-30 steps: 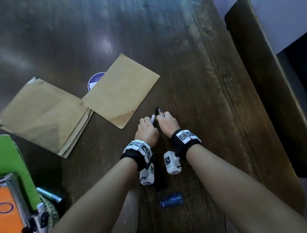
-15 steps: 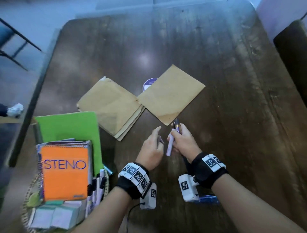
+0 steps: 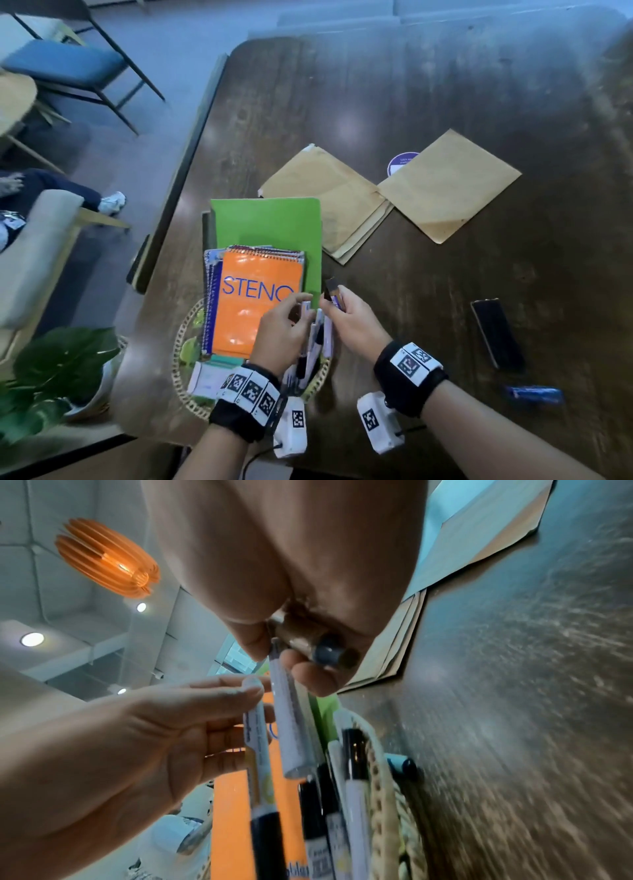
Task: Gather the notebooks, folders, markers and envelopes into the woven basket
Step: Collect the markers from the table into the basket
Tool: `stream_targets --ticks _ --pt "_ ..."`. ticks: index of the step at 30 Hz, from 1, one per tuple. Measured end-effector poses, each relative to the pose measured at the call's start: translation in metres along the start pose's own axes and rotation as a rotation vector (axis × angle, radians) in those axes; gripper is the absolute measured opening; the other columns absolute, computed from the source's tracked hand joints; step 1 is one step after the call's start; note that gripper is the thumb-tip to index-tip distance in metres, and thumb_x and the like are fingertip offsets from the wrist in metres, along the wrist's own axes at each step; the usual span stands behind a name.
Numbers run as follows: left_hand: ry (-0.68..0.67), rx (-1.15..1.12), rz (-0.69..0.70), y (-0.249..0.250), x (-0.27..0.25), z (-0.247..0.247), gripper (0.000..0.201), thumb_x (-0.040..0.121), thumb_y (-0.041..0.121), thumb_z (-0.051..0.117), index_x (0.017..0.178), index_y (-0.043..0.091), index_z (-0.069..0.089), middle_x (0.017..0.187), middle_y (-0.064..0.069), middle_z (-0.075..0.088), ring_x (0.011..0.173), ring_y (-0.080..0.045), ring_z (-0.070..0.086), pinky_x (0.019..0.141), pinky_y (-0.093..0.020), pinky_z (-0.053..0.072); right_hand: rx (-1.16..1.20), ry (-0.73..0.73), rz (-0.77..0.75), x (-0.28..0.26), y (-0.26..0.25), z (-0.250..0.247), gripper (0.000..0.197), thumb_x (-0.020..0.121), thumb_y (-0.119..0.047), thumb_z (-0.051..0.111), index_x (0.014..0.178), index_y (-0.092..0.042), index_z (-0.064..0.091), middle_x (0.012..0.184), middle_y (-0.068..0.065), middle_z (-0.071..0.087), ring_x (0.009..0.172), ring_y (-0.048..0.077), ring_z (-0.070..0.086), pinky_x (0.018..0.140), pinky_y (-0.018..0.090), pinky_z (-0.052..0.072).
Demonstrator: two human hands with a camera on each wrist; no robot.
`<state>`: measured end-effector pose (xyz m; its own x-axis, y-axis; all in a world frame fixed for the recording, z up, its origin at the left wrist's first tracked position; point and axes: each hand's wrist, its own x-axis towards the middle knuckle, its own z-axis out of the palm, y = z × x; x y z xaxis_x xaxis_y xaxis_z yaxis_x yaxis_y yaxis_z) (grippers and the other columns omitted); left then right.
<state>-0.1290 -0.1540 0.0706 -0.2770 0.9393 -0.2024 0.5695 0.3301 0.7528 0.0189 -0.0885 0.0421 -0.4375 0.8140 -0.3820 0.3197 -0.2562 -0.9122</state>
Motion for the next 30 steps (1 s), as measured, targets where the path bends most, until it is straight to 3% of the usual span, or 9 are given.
stream_targets --ticks 2,4,7,11,15,19,24,27,30 --pt "-0.066 0.037 -0.021 -0.016 -0.008 -0.015 0.019 0.092 0.024 0.068 0.11 0.029 0.068 0.083 0.016 0.066 0.077 0.007 0.06 0.068 -0.01 0.045 -0.05 -0.04 0.009 -0.007 0.003 0.018 0.019 0.093 -0.04 0.057 0.089 -0.021 0.058 0.092 0.005 0.067 0.087 0.021 0.064 0.086 0.046 0.051" --pt "-0.157 0.069 -0.043 -0.031 -0.013 -0.02 0.019 0.092 0.025 0.067 0.111 0.03 0.067 0.083 0.015 0.065 0.075 0.002 0.061 0.073 -0.018 0.053 -0.079 -0.068 0.017 -0.014 0.008 0.033 0.003 0.097 -0.029 0.059 0.097 -0.027 0.061 0.1 0.0 0.068 0.095 0.013 0.065 0.088 0.037 0.052" --pt "-0.272 0.183 -0.041 -0.048 -0.019 -0.02 0.026 0.093 0.021 0.066 0.118 0.026 0.065 0.111 0.012 0.065 0.097 -0.004 0.06 0.09 -0.022 0.049 -0.099 -0.061 0.054 -0.022 0.021 0.054 0.017 0.097 -0.017 0.059 0.114 -0.022 0.059 0.114 -0.005 0.068 0.109 0.007 0.064 0.096 0.029 0.052" --pt "-0.297 0.203 -0.028 -0.06 -0.024 -0.016 0.039 0.092 0.02 0.063 0.131 0.024 0.059 0.12 0.011 0.055 0.104 -0.008 0.057 0.096 -0.025 0.048 -0.112 -0.04 0.142 -0.038 0.021 0.069 0.031 0.097 -0.008 0.059 0.125 -0.022 0.052 0.114 -0.007 0.065 0.11 0.007 0.063 0.078 0.003 0.045" --pt "-0.277 0.196 0.053 -0.066 -0.028 -0.012 0.046 0.092 0.026 0.061 0.136 0.027 0.051 0.119 0.009 0.048 0.108 -0.009 0.053 0.098 -0.024 0.045 -0.242 -0.009 0.151 -0.046 0.02 0.077 0.056 0.092 -0.011 0.059 0.14 -0.032 0.042 0.117 0.004 0.07 0.094 0.015 0.068 0.067 0.01 0.048" --pt "-0.267 0.162 0.079 -0.071 -0.028 -0.009 0.04 0.093 0.028 0.059 0.132 0.027 0.054 0.117 0.011 0.051 0.106 -0.007 0.054 0.096 -0.031 0.05 -0.299 0.056 0.125 -0.054 0.018 0.084 0.057 0.092 -0.017 0.056 0.142 -0.036 0.037 0.117 0.005 0.068 0.098 0.021 0.068 0.084 0.034 0.057" --pt "-0.181 0.135 0.133 -0.073 -0.025 -0.011 0.028 0.093 0.022 0.059 0.121 0.027 0.062 0.11 0.01 0.05 0.104 -0.011 0.053 0.094 -0.029 0.048 -0.285 0.063 0.169 -0.055 0.019 0.095 0.06 0.092 -0.024 0.05 0.151 -0.023 0.036 0.138 0.004 0.052 0.126 0.021 0.052 0.108 0.036 0.043" --pt "-0.226 0.051 0.134 -0.067 -0.025 -0.016 0.032 0.097 0.023 0.054 0.128 0.025 0.061 0.114 0.01 0.057 0.104 -0.007 0.056 0.093 -0.028 0.048 -0.236 0.073 0.169 -0.055 0.019 0.1 0.038 0.096 -0.024 0.047 0.133 -0.022 0.055 0.119 0.003 0.056 0.116 0.02 0.056 0.103 0.037 0.045" --pt "-0.261 0.064 0.161 -0.062 -0.024 -0.018 0.034 0.099 0.029 0.054 0.132 0.023 0.06 0.12 0.008 0.062 0.109 -0.006 0.057 0.097 -0.027 0.047 -0.181 0.094 0.13 -0.058 0.018 0.107 0.031 0.1 -0.029 0.046 0.127 -0.026 0.06 0.119 -0.001 0.059 0.113 0.013 0.057 0.101 0.032 0.047"
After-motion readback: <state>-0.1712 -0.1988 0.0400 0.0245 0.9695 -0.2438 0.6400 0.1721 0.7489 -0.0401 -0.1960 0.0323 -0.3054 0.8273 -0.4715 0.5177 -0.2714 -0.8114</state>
